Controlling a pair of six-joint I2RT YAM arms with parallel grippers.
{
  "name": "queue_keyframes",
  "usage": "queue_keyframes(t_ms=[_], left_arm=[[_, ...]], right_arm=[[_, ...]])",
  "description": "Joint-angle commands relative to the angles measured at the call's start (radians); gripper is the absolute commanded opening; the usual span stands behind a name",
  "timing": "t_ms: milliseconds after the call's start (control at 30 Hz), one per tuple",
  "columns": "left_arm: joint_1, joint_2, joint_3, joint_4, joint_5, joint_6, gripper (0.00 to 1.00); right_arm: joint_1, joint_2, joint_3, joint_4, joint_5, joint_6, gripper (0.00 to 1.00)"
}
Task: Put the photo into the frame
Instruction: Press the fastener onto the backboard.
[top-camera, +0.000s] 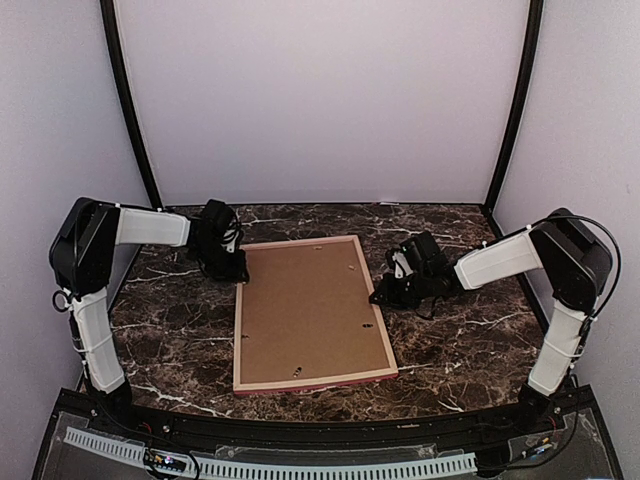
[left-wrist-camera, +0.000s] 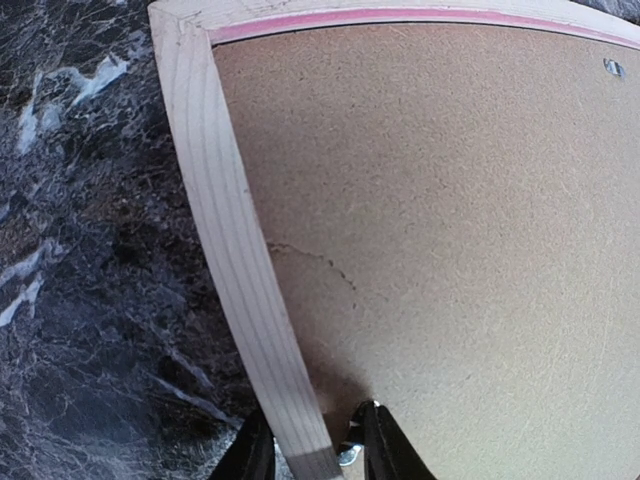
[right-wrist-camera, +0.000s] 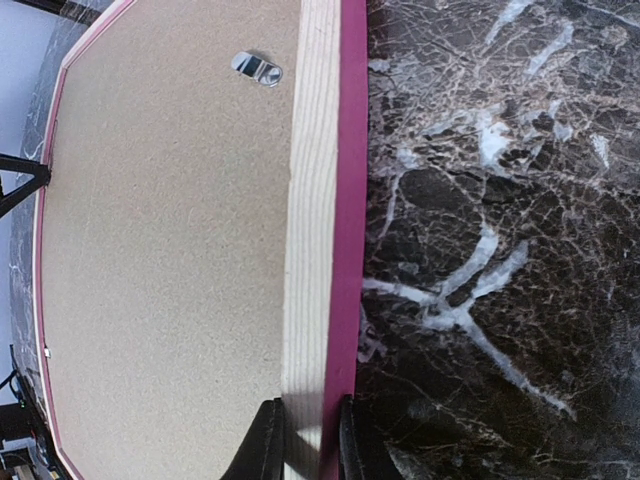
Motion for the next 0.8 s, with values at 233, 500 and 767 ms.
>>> queue_keyframes(t_ms=[233,500,767], left_arm=[[0.014,0.006,-0.106,-0.163,0.049,0.052,0.20],[0.028,-0.011,-0.085,-0.140,0.113,0.048,0.45],[0.027,-0.054,-0.091,-0.118,0.158,0.050,0.59]], right_arm=[[0.016,0.052,-0.034,-0.128,-0.011,-0.003,0.15],[0.015,0.049,-0.042,-0.124,0.000,0.008,0.07],[0.016,-0.015,-0.089,-0.143,0.042,0.053,0.04]])
